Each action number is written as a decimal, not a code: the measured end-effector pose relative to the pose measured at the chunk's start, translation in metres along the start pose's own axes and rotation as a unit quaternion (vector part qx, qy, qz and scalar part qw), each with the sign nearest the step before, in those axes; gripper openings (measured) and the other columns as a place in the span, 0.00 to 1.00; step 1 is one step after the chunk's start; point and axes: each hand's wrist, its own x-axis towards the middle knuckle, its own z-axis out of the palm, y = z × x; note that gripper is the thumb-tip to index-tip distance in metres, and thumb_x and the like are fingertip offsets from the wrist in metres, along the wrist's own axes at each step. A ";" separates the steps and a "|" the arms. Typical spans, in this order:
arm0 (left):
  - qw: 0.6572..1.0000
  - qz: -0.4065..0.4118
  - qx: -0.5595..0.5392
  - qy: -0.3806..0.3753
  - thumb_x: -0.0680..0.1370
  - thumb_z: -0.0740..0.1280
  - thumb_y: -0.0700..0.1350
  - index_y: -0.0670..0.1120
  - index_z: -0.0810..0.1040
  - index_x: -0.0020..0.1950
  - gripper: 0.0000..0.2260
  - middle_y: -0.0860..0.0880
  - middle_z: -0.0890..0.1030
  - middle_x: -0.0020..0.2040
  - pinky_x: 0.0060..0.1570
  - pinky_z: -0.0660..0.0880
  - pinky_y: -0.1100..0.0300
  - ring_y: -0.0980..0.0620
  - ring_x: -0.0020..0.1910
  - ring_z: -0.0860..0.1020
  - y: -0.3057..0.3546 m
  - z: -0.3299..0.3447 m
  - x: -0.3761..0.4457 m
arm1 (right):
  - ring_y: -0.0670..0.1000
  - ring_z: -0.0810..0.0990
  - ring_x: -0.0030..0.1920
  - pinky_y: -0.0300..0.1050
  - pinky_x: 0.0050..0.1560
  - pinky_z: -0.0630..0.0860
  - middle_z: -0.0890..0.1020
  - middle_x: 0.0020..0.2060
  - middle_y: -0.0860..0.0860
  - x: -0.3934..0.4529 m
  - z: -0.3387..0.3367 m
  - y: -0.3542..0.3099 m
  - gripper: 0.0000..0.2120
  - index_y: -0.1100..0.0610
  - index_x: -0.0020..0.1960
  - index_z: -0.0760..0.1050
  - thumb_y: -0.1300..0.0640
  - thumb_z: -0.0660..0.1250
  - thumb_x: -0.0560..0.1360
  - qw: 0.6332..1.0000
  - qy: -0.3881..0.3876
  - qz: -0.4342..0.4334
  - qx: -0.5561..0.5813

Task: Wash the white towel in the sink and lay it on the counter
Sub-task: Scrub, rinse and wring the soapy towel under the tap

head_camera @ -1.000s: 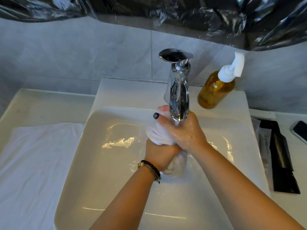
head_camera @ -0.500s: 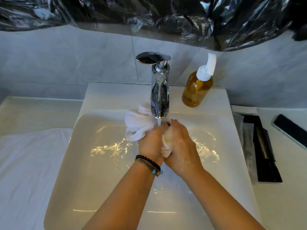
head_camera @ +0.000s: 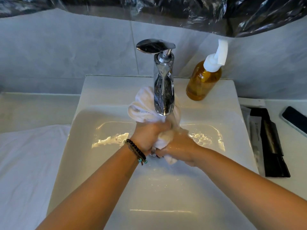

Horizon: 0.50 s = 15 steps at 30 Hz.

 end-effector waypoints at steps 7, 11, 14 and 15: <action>0.981 0.029 -0.189 -0.019 0.70 0.68 0.38 0.38 0.75 0.39 0.04 0.40 0.75 0.39 0.36 0.76 0.58 0.48 0.35 0.78 -0.016 -0.022 -0.004 | 0.51 0.78 0.30 0.44 0.30 0.73 0.80 0.29 0.53 0.003 -0.004 -0.013 0.10 0.55 0.41 0.78 0.59 0.77 0.62 0.995 -0.089 -0.038 0.017; 0.950 0.059 -0.305 0.041 0.67 0.74 0.45 0.44 0.81 0.23 0.13 0.49 0.79 0.25 0.24 0.75 0.66 0.57 0.24 0.79 -0.009 -0.049 -0.021 | 0.51 0.77 0.33 0.40 0.34 0.74 0.82 0.35 0.54 -0.002 -0.003 -0.009 0.06 0.60 0.49 0.79 0.60 0.72 0.74 0.967 -0.184 -0.050 0.170; 0.947 0.086 -0.303 0.067 0.63 0.78 0.49 0.48 0.86 0.30 0.06 0.51 0.84 0.32 0.33 0.79 0.65 0.59 0.33 0.82 -0.012 -0.081 -0.029 | 0.51 0.80 0.32 0.40 0.33 0.78 0.82 0.36 0.57 0.000 0.005 -0.008 0.07 0.64 0.53 0.78 0.66 0.64 0.78 0.917 -0.075 -0.005 0.393; 0.947 0.088 -0.304 0.052 0.52 0.82 0.52 0.48 0.86 0.32 0.14 0.51 0.83 0.32 0.35 0.80 0.64 0.59 0.33 0.82 -0.015 -0.089 -0.031 | 0.51 0.80 0.32 0.40 0.31 0.79 0.81 0.36 0.58 0.002 0.008 -0.011 0.08 0.66 0.53 0.78 0.67 0.61 0.78 0.884 -0.050 0.015 0.465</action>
